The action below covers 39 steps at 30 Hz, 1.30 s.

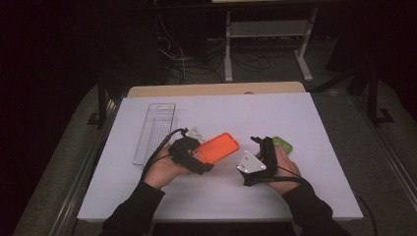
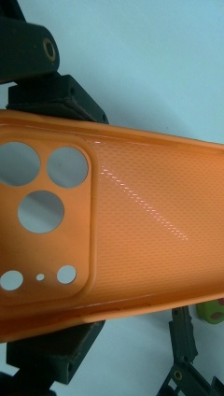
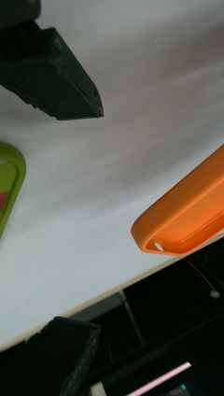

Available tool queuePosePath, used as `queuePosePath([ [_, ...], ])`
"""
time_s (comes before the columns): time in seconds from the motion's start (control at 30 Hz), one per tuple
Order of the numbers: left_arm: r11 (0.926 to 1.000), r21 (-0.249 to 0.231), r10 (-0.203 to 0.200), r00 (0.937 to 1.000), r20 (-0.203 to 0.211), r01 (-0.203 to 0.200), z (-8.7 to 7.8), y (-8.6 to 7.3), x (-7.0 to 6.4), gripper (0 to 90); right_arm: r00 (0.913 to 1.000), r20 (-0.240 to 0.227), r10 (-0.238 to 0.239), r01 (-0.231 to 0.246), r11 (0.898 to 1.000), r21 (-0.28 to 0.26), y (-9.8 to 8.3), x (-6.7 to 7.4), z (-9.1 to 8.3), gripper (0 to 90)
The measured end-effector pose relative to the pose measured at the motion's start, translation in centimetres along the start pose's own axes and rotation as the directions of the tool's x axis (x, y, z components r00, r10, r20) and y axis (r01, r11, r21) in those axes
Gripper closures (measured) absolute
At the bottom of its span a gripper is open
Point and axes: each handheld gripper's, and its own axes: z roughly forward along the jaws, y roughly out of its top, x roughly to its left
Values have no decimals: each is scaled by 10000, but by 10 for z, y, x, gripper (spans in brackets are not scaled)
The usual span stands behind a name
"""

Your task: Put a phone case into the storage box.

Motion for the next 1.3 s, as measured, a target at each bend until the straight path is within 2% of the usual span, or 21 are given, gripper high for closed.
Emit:
queuePosePath([
  [0.1, 10000, 1, -27, 10000, -16, 27, 0, 0, -1, 159, 9978, 297, -593, 593, 9982, 7, 0, 3, 0, 0],
  [0.23, 9999, 46, -113, 9999, 5, 113, 1, 0, -2, 159, 9804, 736, -1826, 1823, 9832, 108, 1, 7, 1, 0],
  [0.27, 9996, 236, 130, 9999, -8, -130, 0, 0, -1, 159, 9813, 783, -1760, 1760, 9844, 71, 1, 9, 1, 0],
  [0.33, 9991, 331, 264, 9997, 1, -264, 0, 0, 0, 159, 9625, 921, -2551, 2547, 9669, 164, 1, 9, 2, 0],
  [0.37, 9990, 343, 300, 9995, 13, -300, 0, 0, 0, 159, 9652, 967, -2429, 2425, 9700, 163, 2, 11, 1, 0],
  [0.43, 9989, 350, 298, 9996, 7, -298, 0, 0, 0, 159, 9549, 1208, -2711, 2704, 9625, 224, 3, 13, 1, 0],
  [0.5, 9989, 371, 277, 9996, 9, -277, 0, 0, 0, 159, 9320, 1403, -3341, 3349, 9421, 183, 3, 14, 2, 0],
  [0.57, 9991, 359, 246, 9997, 19, -246, 0, 0, 0, 159, 9187, 1633, -3597, 3607, 9324, 246, 3, 15, 2, 0],
  [0.6, 9990, 370, 265, 9996, 21, -265, 0, 0, 0, 159, 9216, 1640, -3518, 3520, 9356, 287, 4, 16, 2, 0],
  [0.67, 9981, 412, 454, 9990, -60, -451, 0, 1, 1, 159, 9123, 1740, -3707, 3698, 9283, 387, 3, 19, 3, 0],
  [0.77, 9987, 394, 325, 9995, -52, -323, 1, 0, -1, 159, 8871, 2085, -4119, 4107, 9103, 511, 2, 23, 6, 0],
  [0.8, 9985, 426, 338, 9994, -6, -337, 1, 0, -1, 159, 8842, 2156, -4143, 4143, 9089, 473, 2, 24, 7, 0],
  [0.83, 9984, 439, 365, 9993, 26, -366, 1, 0, -1, 159, 8758, 2325, -4229, 4237, 9045, 492, 2, 25, 8, 0],
  [0.87, 9981, 473, 397, 9992, 41, -398, 1, 0, -1, 159, 8542, 2315, -4656, 4671, 8827, 521, 2, 25, 8, 0],
  [0.9, 9978, 505, 420, 9991, 30, -421, 1, 1, -1, 159, 8406, 2493, -4808, 4857, 8729, 459, 3, 25, 9, 0],
  [0.97, 9991, 351, 245, 9997, 21, -245, 3, 0, -3, 159, 8219, 2700, -5017, 5095, 8593, 458, 5, 28, 10, 0],
  [1.0, 9979, 493, 413, 9991, 35, -414, 2, 1, -2, 159, 8161, 2774, -5070, 5163, 8553, 441, 5, 29, 10, 3],
  [1.07, 9982, 463, 389, 9992, 37, -391, 3, 1, -2, 159, 8156, 2709, -5113, 5184, 8537, 505, 6, 32, 11, 31],
  [1.2, 9983, 444, 386, 9993, 30, -387, 4, 0, -4, 159, 7937, 2891, -5353, 5444, 8370, 551, 10, 36, 12, 79],
  [1.23, 9976, 521, 458, 9989, 45, -460, 4, 1, -4, 159, 7934, 3058, -5263, 5406, 8402, 435, 12, 38, 13, 97],
  [1.3, 9983, 428, 380, 9992, 79, -384, 6, 1, -5, 159, 7852, 3062, -5383, 5523, 8323, 470, 15, 41, 13, 132],
])
